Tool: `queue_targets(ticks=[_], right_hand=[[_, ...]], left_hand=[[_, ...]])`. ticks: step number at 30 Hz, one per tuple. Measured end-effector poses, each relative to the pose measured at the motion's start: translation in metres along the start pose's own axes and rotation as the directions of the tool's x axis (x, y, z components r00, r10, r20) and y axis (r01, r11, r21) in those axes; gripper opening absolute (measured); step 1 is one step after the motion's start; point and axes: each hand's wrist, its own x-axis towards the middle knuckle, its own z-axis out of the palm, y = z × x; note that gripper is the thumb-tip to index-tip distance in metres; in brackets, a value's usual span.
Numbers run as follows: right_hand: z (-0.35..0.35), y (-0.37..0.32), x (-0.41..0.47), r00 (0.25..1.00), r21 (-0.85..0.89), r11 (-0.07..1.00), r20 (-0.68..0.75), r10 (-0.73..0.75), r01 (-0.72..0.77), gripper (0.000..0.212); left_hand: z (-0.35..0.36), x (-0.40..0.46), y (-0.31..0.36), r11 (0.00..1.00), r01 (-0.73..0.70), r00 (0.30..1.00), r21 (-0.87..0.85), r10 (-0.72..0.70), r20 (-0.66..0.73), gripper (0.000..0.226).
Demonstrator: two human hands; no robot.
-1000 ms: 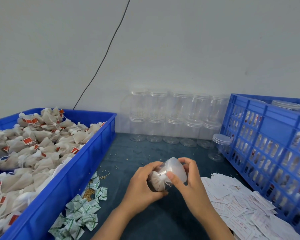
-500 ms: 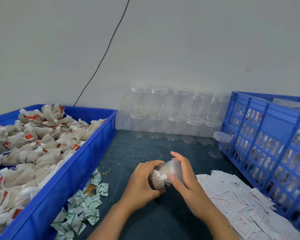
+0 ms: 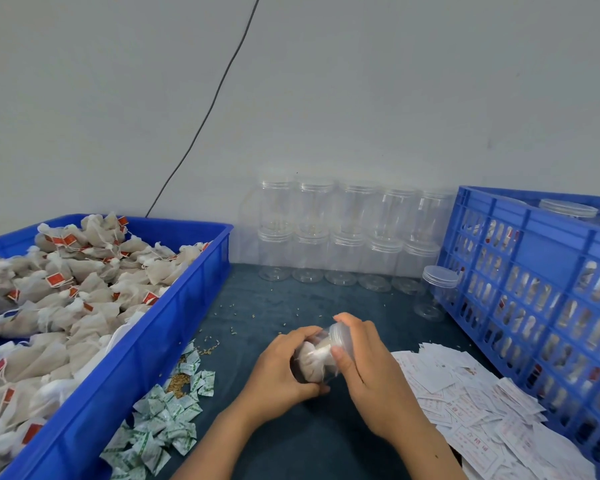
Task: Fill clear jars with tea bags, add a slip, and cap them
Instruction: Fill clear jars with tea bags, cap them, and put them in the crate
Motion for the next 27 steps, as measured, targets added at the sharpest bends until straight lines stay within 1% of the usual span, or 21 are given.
queue_targets(ticks=[3, 8, 13, 17, 20, 22, 24, 27], right_hand=[[0.003, -0.004, 0.003, 0.996, -0.048, 0.995, 0.001, 0.088, -0.088, 0.037], [0.002, -0.009, 0.005, 0.982, -0.013, 0.982, 0.002, 0.186, -0.186, 0.029], [-0.001, -0.015, 0.010, 0.974, 0.004, 0.975, 0.037, 0.224, -0.224, 0.023], [-0.013, -0.020, 0.010, 0.971, 0.007, 0.973, 0.070, 0.230, -0.231, 0.030], [-0.031, -0.024, 0.011, 0.971, 0.037, 0.973, 0.083, 0.223, -0.227, 0.034], [-0.053, -0.028, 0.017, 0.974, 0.036, 0.975, 0.059, 0.217, -0.219, 0.039], [-0.082, -0.033, 0.025, 0.979, -0.003, 0.979, 0.019, 0.202, -0.202, 0.044], [-0.132, -0.043, 0.033, 0.987, -0.066, 0.986, -0.056, 0.150, -0.153, 0.050]], left_hand=[[0.002, -0.001, 0.002, 0.998, -0.022, 0.999, 0.062, 0.024, -0.026, 0.079], [0.004, -0.002, 0.003, 0.979, -0.060, 0.997, 0.194, 0.069, -0.043, 0.080], [0.006, -0.003, 0.006, 0.957, -0.069, 0.994, 0.282, 0.090, -0.065, 0.080], [0.004, -0.005, 0.015, 0.933, -0.087, 0.991, 0.350, 0.117, -0.067, 0.076], [-0.001, 0.001, 0.031, 0.918, -0.141, 0.986, 0.370, 0.163, -0.030, 0.073], [-0.005, 0.014, 0.051, 0.896, -0.194, 0.977, 0.400, 0.215, -0.008, 0.074], [-0.006, 0.029, 0.074, 0.874, -0.232, 0.965, 0.426, 0.262, -0.012, 0.076], [-0.002, 0.053, 0.115, 0.878, -0.265, 0.953, 0.398, 0.301, -0.031, 0.080]])
